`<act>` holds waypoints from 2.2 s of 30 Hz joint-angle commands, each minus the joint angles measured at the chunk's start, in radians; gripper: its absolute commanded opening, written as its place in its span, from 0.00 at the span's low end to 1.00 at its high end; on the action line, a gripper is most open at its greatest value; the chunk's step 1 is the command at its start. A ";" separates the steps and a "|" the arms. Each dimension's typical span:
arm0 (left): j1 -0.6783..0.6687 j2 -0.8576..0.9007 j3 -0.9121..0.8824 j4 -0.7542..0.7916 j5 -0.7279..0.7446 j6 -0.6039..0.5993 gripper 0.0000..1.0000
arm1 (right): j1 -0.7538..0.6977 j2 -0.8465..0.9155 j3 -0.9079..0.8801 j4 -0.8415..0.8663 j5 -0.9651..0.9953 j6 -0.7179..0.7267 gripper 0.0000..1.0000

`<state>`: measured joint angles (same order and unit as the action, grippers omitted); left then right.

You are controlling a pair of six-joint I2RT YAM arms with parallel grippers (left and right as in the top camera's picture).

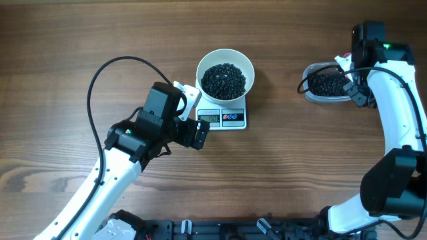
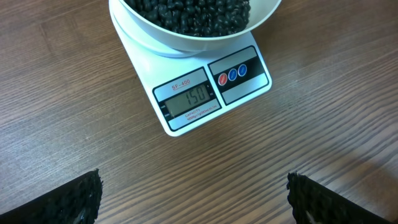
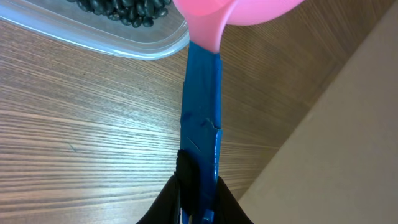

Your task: Scoop item into bowl and weigh 150g on scale

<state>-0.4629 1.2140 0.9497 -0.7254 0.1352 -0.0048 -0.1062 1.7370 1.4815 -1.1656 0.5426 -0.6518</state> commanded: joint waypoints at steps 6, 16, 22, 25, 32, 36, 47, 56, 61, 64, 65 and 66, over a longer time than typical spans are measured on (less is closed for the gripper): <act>-0.005 0.004 0.018 0.003 -0.006 -0.003 1.00 | 0.002 -0.026 -0.003 -0.013 -0.202 -0.057 0.53; -0.005 0.004 0.018 0.003 -0.005 -0.003 1.00 | 0.002 -0.026 -0.003 -0.013 -0.205 -0.051 1.00; -0.005 0.004 0.018 0.003 -0.005 -0.003 1.00 | 0.002 -0.026 -0.003 -0.009 -0.206 0.012 1.00; -0.005 0.004 0.018 0.003 -0.006 -0.003 1.00 | 0.002 -0.027 0.005 -0.010 -0.257 0.077 1.00; -0.005 0.004 0.018 0.003 -0.006 -0.003 1.00 | 0.002 -0.117 0.011 -0.026 -0.526 0.217 1.00; -0.005 0.004 0.018 0.003 -0.006 -0.003 1.00 | 0.002 -0.257 0.011 -0.056 -0.526 0.254 1.00; -0.005 0.004 0.018 0.003 -0.005 -0.003 1.00 | 0.002 -0.627 0.010 -0.164 -0.642 0.453 1.00; -0.005 0.004 0.018 0.003 -0.005 -0.003 1.00 | 0.002 -0.716 0.011 -0.212 -0.641 0.575 1.00; -0.005 0.004 0.018 0.003 -0.006 -0.003 1.00 | 0.002 -0.706 0.011 -0.263 -0.641 0.573 0.71; -0.005 0.004 0.018 0.003 -0.005 -0.003 1.00 | 0.002 -0.695 0.010 -0.289 -0.642 0.575 1.00; -0.005 0.004 0.018 0.003 -0.005 -0.003 1.00 | 0.002 -0.692 0.011 -0.293 -0.642 0.576 1.00; -0.005 0.004 0.018 0.003 -0.006 -0.003 1.00 | 0.002 -0.686 0.010 -0.296 -0.641 0.576 1.00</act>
<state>-0.4629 1.2140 0.9497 -0.7254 0.1352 -0.0048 -0.1062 1.0355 1.4818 -1.4525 -0.0891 -0.0895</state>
